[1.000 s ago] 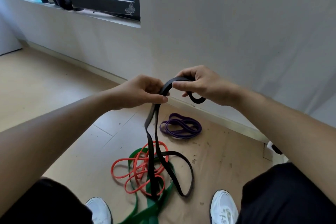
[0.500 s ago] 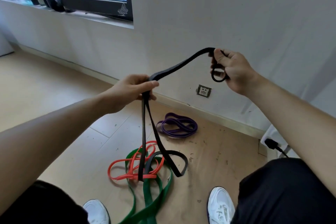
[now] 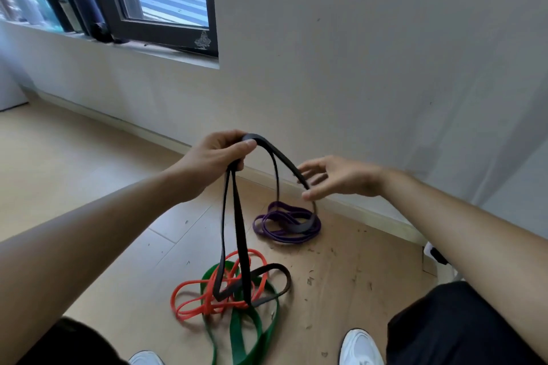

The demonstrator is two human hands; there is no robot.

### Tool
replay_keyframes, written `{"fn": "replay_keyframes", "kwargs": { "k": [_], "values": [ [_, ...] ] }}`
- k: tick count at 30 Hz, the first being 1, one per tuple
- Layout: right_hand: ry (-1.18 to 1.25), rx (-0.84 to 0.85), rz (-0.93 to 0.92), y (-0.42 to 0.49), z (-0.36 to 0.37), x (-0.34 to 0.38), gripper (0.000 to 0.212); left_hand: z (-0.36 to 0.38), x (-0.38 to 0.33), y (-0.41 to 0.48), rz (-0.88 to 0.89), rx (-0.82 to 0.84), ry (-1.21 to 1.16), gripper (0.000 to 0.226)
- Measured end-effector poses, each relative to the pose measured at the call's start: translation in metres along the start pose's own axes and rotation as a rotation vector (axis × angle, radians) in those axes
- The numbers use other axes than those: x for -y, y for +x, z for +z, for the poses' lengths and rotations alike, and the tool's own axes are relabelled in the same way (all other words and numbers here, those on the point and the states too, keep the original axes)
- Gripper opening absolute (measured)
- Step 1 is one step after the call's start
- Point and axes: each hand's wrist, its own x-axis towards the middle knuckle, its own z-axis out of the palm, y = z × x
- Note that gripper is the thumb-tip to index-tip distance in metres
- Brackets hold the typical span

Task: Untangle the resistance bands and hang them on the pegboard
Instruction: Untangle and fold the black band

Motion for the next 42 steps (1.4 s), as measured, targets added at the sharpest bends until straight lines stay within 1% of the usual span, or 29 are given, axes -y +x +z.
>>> {"fn": "replay_keyframes", "kwargs": {
  "k": [2,5,8,11,15,18,23,26,29,32,35,38,40,42],
  "values": [
    [0.109,-0.064,-0.110,0.001,0.007,0.019,0.064,0.005,-0.001,0.000,0.019,0.067,0.035,0.020],
    [0.233,-0.128,-0.229,0.006,0.020,0.041,0.046,0.011,-0.002,0.000,0.041,0.120,0.088,0.019],
    [0.153,-0.191,-0.263,0.009,0.027,0.051,0.025,0.008,-0.002,-0.001,0.058,0.158,0.094,0.016],
    [0.048,-0.202,-0.244,0.009,0.028,0.054,0.013,0.004,0.001,-0.001,0.084,0.193,0.174,0.017],
    [-0.081,-0.225,-0.207,0.011,0.029,0.057,0.017,0.005,0.005,-0.003,0.102,0.223,0.223,0.019],
    [-0.062,-0.234,-0.212,0.009,0.027,0.060,0.017,0.005,0.007,-0.001,0.097,0.203,0.209,0.018],
    [0.114,-0.208,-0.228,-0.006,0.015,0.068,0.021,0.005,0.014,-0.001,0.100,0.239,0.243,0.019],
    [0.235,-0.228,-0.284,-0.015,0.009,0.071,0.016,0.013,0.019,-0.001,0.084,0.271,0.289,0.013],
    [0.391,-0.337,-0.345,-0.020,0.004,0.073,0.012,0.016,0.025,0.000,0.036,0.321,0.250,0.007],
    [0.581,-0.438,-0.391,-0.023,-0.005,0.071,0.005,0.012,0.034,0.001,-0.023,0.369,0.336,0.007],
    [0.693,-0.522,-0.396,-0.025,-0.014,0.064,0.006,0.008,0.041,-0.001,-0.080,0.421,0.370,0.005],
    [0.659,-0.532,-0.320,-0.025,-0.021,0.049,0.008,0.002,0.036,-0.001,-0.085,0.368,0.365,0.011],
    [0.580,-0.521,-0.248,-0.026,-0.024,0.038,0.009,-0.001,0.031,-0.002,-0.075,0.322,0.333,0.016],
    [0.498,-0.487,-0.195,-0.027,-0.026,0.031,0.014,-0.005,0.027,-0.003,-0.062,0.273,0.273,0.020]
  ]
}}
